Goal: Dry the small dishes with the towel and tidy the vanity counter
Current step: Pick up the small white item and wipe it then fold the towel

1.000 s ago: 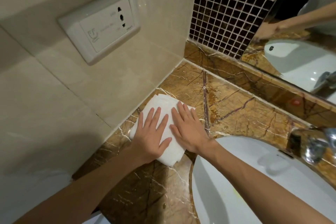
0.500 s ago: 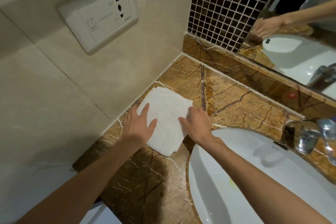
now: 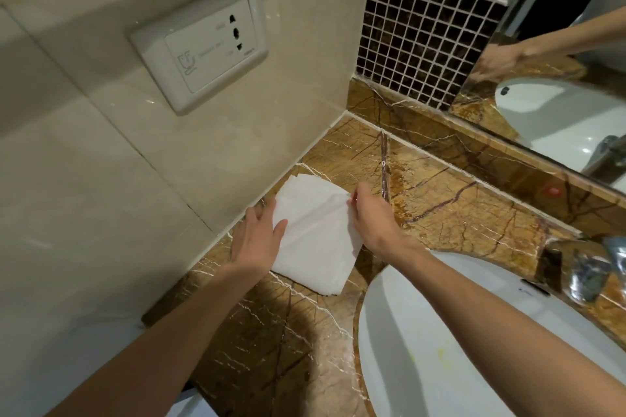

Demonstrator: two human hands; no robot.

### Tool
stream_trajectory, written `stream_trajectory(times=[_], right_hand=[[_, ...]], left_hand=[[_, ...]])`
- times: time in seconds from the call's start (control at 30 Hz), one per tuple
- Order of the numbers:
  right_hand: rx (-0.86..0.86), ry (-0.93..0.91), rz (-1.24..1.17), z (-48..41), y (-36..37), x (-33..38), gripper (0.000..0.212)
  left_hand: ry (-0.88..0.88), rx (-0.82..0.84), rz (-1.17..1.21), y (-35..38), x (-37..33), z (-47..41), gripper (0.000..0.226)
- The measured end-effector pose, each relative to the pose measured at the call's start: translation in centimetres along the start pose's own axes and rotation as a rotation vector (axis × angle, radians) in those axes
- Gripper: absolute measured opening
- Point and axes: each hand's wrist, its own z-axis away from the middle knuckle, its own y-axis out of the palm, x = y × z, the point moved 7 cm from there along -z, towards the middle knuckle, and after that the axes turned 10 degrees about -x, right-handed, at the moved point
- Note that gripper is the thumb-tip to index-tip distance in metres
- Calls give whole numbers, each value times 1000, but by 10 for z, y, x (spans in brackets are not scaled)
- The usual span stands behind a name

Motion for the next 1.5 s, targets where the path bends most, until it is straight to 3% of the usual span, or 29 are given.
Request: stream_trajectory(times=[0.07,0.17,0.27,0.33,0.4,0.63,0.7,0.77,0.83,0.9,1.2,1.5], right_hand=[[22,24,56,-3,5,-2,4],[-10,24,149,0,11,-2,13],[-98,-43,215,6,7,2,16],[-154,-89,267,9,2,4,15],[-168,-106,350,10,1,3,12],[-240,-204,545,18,1,9,11],[-192,-349,481,25,12,19,25],[3,-428,441,32,30,20,49],[141,-394,439,34,43,9,59],[169,-358,446,31,49,2,63],[176,-295,473,34,56,11,67],[153,-162,495,34,74,31,66]], left_hand=[[-5,-6,-25,3,-1,2,52],[31,-42,-86,-3,-6,4,53],[290,-98,-280,-4,-27,12,61],[519,-49,-340,9,-48,22,66],[618,11,-359,24,-57,25,66],[552,26,-356,33,-55,14,70],[578,17,-356,32,-58,14,69],[612,16,-380,34,-60,14,67],[614,17,-398,36,-60,12,67],[615,13,-408,37,-58,8,68],[662,-21,-448,24,-61,12,63],[710,61,-467,26,-35,4,69]])
